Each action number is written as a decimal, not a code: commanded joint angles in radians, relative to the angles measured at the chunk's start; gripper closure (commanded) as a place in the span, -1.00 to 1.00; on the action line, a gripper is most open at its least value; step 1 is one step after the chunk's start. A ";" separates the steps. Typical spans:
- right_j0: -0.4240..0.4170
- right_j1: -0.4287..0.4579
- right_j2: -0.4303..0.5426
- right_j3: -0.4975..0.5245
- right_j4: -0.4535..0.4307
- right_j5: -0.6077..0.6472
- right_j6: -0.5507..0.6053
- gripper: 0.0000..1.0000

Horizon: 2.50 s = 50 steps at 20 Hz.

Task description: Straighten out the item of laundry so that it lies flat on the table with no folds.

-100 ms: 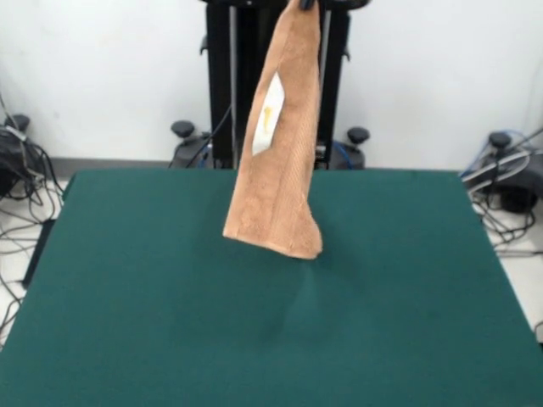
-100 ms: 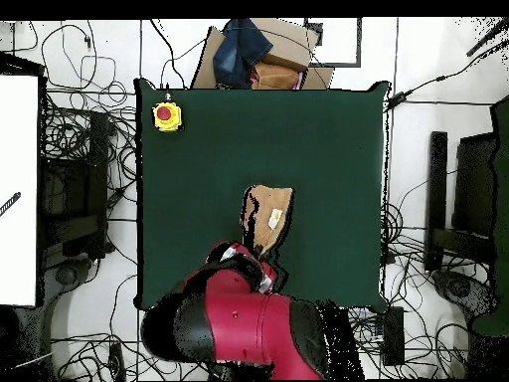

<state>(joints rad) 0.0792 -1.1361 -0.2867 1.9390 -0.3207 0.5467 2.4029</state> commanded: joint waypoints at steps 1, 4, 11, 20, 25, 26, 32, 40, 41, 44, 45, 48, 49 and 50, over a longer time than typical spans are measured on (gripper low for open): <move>-0.093 -0.028 0.129 0.134 -0.078 -0.003 -0.234 1.00; -0.188 -0.067 0.190 0.209 -0.071 -0.028 -0.332 1.00; -0.356 -0.083 0.292 0.306 -0.133 -0.099 -0.404 1.00; -0.577 -0.123 0.426 0.440 -0.165 -0.184 -0.513 1.00; -0.624 -0.162 0.429 0.474 -0.198 -0.197 -0.533 1.00; -0.631 -0.166 0.428 0.473 -0.204 -0.195 -0.535 1.00; -0.709 -0.349 0.446 0.464 -0.054 -0.011 -0.761 1.00; -0.873 -0.425 0.483 0.385 0.039 0.095 -1.044 1.00; -0.883 -0.426 0.484 0.356 0.043 0.121 -1.069 1.00; -0.895 -0.418 0.478 0.331 0.034 0.127 -1.099 1.00; -0.887 -0.416 0.469 0.334 0.018 0.116 -1.085 1.00; -0.819 -0.343 0.451 0.333 -0.113 0.030 -0.884 1.00; -0.768 -0.294 0.432 0.320 -0.190 -0.001 -0.743 1.00; -0.702 -0.239 0.404 0.299 -0.270 -0.025 -0.590 1.00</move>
<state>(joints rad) -0.7746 -1.5072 0.1243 2.2652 -0.3709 0.5721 1.4726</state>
